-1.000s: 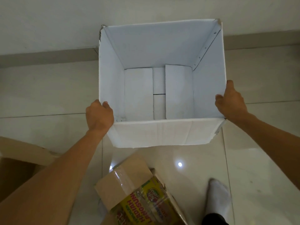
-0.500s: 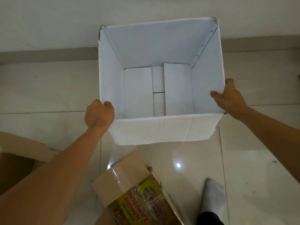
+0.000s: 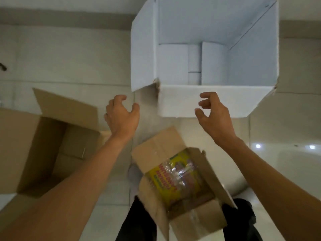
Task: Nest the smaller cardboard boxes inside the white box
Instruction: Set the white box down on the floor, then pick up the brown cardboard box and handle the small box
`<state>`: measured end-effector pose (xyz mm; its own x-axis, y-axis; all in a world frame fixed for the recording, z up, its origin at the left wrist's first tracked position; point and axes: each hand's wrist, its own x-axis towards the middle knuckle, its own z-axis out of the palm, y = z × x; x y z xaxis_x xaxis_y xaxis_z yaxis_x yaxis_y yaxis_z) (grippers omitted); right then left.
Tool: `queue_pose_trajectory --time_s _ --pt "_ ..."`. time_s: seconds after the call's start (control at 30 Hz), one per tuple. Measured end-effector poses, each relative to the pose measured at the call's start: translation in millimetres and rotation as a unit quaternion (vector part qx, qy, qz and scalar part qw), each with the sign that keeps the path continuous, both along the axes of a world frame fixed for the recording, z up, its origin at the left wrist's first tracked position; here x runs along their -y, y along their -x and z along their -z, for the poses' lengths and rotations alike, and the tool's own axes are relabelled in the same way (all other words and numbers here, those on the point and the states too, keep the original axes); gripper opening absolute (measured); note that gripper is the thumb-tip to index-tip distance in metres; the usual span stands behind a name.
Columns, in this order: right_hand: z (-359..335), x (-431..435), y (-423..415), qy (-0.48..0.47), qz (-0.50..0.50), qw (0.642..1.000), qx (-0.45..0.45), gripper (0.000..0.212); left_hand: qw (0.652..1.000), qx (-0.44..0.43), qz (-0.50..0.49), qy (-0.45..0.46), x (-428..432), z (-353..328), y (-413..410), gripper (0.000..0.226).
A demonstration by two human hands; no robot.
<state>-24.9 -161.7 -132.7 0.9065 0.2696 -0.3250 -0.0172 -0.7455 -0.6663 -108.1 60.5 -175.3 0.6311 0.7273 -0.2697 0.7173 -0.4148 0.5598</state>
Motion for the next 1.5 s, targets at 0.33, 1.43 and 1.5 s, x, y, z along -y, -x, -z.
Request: queue_pose_trajectory --time_s 0.33,1.43,1.5 --pt "-19.7 -76.2 107.1 0.009 -0.124 0.991 -0.054 0.038 0.994 -0.013 -0.077 0.07 -42.7 -31.2 156.2 0.05" --pt "40.0 -298.1 155.7 0.17 -0.35 0.909 0.148 0.055 0.772 0.074 -0.62 0.116 -117.9 49.0 416.7 0.034" --pt "44.1 -307.8 144.3 0.165 -0.331 0.916 0.155 0.062 0.785 0.089 -0.604 0.099 -115.5 48.8 420.0 0.023"
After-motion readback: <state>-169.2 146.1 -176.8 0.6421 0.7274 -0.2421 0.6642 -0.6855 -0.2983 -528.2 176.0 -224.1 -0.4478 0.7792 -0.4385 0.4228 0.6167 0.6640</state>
